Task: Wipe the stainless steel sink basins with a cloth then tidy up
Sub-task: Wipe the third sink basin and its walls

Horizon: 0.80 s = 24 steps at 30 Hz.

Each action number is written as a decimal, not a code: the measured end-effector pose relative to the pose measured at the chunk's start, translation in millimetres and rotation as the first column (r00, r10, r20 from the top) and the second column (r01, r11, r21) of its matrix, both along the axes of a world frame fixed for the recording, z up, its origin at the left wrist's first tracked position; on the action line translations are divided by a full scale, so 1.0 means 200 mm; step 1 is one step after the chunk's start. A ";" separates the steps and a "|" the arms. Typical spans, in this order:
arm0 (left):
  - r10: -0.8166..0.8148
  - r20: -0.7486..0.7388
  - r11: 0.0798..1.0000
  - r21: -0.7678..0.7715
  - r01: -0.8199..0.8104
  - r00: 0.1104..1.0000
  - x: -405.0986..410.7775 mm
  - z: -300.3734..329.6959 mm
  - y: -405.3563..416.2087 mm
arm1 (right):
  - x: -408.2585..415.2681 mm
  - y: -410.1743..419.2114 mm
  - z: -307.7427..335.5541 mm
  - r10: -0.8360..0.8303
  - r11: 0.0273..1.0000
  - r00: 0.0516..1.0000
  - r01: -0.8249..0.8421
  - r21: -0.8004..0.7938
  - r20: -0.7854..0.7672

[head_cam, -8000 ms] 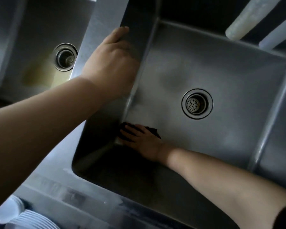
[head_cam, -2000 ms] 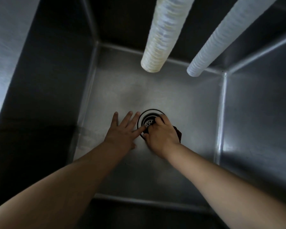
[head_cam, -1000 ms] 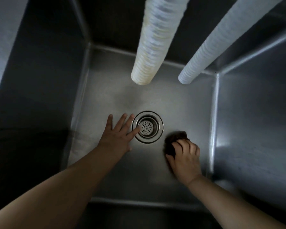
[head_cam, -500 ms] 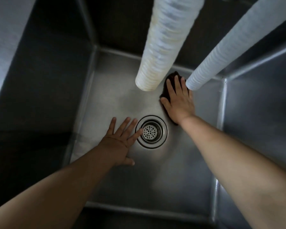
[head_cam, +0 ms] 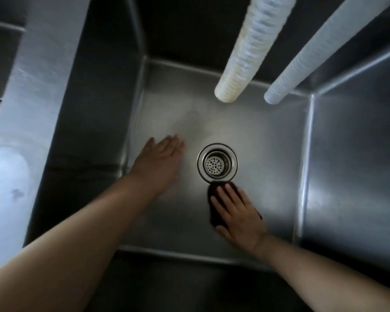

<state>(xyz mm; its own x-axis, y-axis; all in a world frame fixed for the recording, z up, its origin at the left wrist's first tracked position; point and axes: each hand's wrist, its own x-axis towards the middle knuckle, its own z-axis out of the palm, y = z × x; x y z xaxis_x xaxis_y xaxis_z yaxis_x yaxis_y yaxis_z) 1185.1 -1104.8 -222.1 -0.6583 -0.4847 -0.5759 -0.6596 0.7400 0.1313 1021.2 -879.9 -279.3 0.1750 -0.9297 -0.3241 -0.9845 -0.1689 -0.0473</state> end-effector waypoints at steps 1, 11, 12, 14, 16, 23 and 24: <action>0.056 0.010 0.997 -0.061 -0.055 0.998 0.02 0.04 -0.02 | 0.04 0.01 0.00 0.117 0.993 0.993 -0.118 0.006 0.020; 0.442 0.009 0.887 -0.156 -0.435 0.897 0.05 0.08 -0.08 | 0.30 -0.37 -0.09 0.624 0.781 0.764 -0.616 -0.107 0.164; 0.450 0.007 0.883 -0.152 -0.444 0.893 0.04 0.07 -0.08 | 0.30 -0.44 -0.10 0.579 0.815 0.797 -0.564 -0.132 0.170; 0.479 -0.019 0.866 -0.149 -0.476 0.877 0.02 0.03 -0.08 | 0.30 -0.62 -0.11 0.435 0.898 0.883 -0.412 -0.153 0.177; 0.532 -0.056 0.835 -0.129 -0.534 0.845 0.01 0.00 -0.08 | 0.26 -0.83 -0.10 0.229 0.967 0.959 -0.203 -0.156 0.168; 0.492 0.026 0.870 0.004 -0.493 0.870 0.05 -0.11 -0.04 | -0.22 -1.25 -0.19 -0.592 0.806 0.769 0.564 0.182 0.240; 0.460 0.055 0.887 0.023 -0.462 0.886 0.06 -0.13 -0.03 | -0.27 -1.24 -0.17 -0.592 0.806 0.781 0.578 0.127 0.199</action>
